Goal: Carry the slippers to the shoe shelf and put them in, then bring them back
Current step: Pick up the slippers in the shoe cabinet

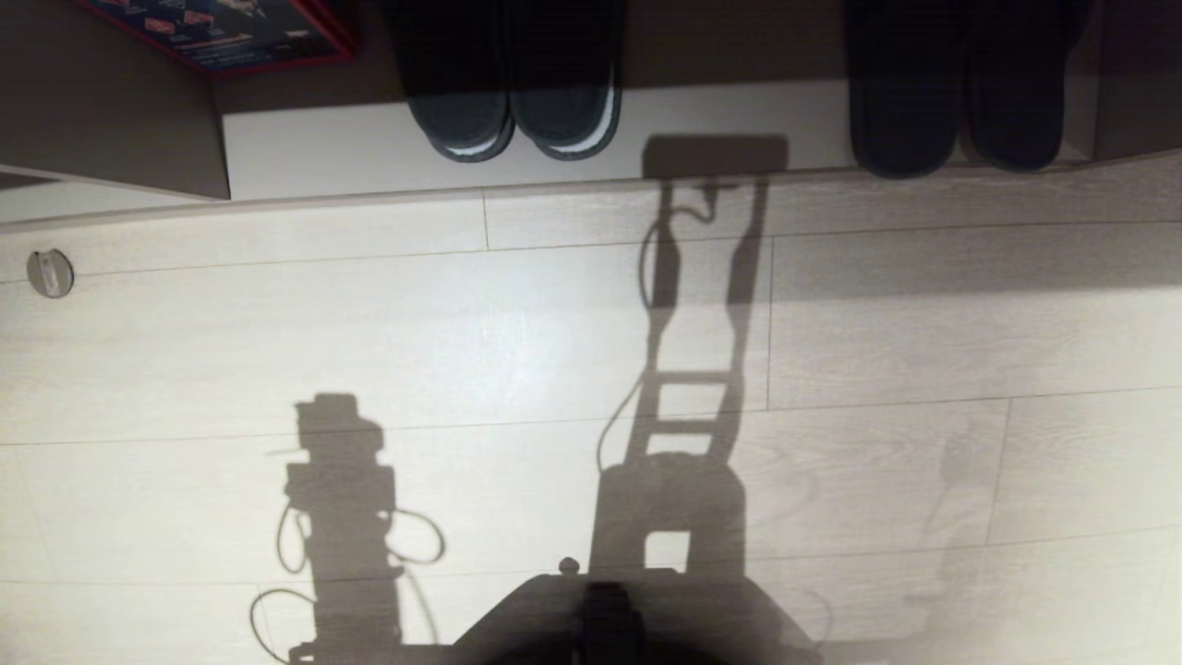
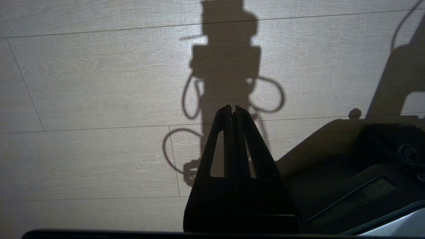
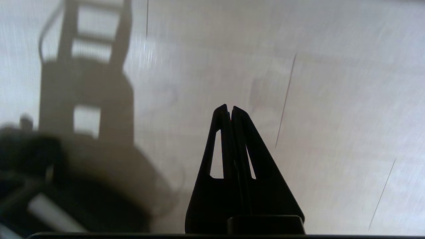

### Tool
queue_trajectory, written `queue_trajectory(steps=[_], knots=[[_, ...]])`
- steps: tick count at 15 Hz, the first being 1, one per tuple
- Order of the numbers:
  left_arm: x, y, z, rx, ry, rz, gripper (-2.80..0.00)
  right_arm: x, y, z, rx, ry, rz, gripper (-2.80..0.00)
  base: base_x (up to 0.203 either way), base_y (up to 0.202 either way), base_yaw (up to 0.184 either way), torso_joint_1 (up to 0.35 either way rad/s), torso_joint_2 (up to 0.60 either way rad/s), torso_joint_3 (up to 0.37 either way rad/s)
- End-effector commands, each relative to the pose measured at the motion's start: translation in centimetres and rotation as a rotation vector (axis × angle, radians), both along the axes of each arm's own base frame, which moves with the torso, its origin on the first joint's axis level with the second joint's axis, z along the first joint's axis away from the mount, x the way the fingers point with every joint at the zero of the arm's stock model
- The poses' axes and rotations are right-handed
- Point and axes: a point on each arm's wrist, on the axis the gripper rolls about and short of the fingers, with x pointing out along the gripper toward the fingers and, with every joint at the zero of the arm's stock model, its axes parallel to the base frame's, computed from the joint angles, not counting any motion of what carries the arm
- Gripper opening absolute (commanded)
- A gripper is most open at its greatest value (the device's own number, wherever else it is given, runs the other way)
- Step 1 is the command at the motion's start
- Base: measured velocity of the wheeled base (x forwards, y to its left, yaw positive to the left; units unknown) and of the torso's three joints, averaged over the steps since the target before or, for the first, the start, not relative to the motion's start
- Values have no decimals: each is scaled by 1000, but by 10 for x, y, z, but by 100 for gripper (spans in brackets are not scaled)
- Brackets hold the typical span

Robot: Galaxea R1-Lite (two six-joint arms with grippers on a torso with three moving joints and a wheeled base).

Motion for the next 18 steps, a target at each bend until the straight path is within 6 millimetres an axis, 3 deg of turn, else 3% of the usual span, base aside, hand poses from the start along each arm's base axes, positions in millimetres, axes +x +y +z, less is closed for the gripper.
queue_trajectory(steps=[1, 14, 16, 18], knots=[[0, 0, 0, 0, 1, 0, -280, -4, 0, -20, 5, 97, 2, -280, 0, 0, 0, 0, 0, 0], [0, 0, 0, 1, 3, 0, -280, -5, 0, -17, 30, 96, -3, -280, 0, 0, 0, 0, 0, 0], [0, 0, 0, 0, 3, 0, -280, -12, 0, 10, 47, 63, 2, -280, 0, 0, 0, 0, 0, 0], [0, 0, 0, 0, 3, 0, -280, -13, 1, 50, 74, 75, 22, -280, 0, 0, 0, 0, 0, 0]])
